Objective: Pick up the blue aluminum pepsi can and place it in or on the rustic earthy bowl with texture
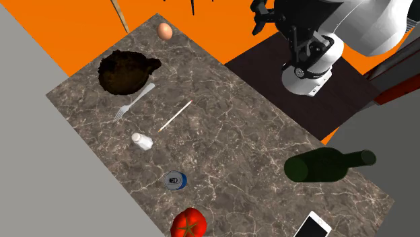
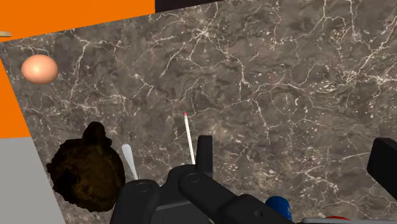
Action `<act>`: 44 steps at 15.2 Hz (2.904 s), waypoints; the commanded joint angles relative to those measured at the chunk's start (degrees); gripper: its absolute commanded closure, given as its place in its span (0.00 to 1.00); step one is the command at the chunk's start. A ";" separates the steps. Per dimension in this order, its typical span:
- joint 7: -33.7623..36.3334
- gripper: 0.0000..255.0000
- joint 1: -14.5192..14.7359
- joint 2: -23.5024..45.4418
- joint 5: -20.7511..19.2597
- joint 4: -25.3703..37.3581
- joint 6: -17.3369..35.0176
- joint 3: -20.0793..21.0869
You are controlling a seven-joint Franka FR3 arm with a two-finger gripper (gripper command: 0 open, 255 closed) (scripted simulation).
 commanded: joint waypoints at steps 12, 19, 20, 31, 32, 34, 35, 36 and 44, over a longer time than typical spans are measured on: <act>0.40 0.00 0.13 23.50 1.22 5.92 16.71 -0.24; 0.14 0.00 0.36 39.32 1.96 14.39 23.52 -0.01; 0.08 0.00 0.40 41.58 2.07 15.88 24.21 0.05; -0.93 0.00 1.22 66.72 3.12 37.29 27.08 0.77; -1.04 0.00 1.34 69.08 3.20 39.77 26.89 0.84; -1.13 0.00 1.47 71.76 3.23 41.99 27.26 0.89; -1.11 0.00 1.47 72.08 3.19 41.68 27.90 0.87; -1.08 0.00 1.48 72.42 3.15 41.38 28.53 0.84; -0.94 0.00 1.51 74.07 2.94 40.18 31.37 0.72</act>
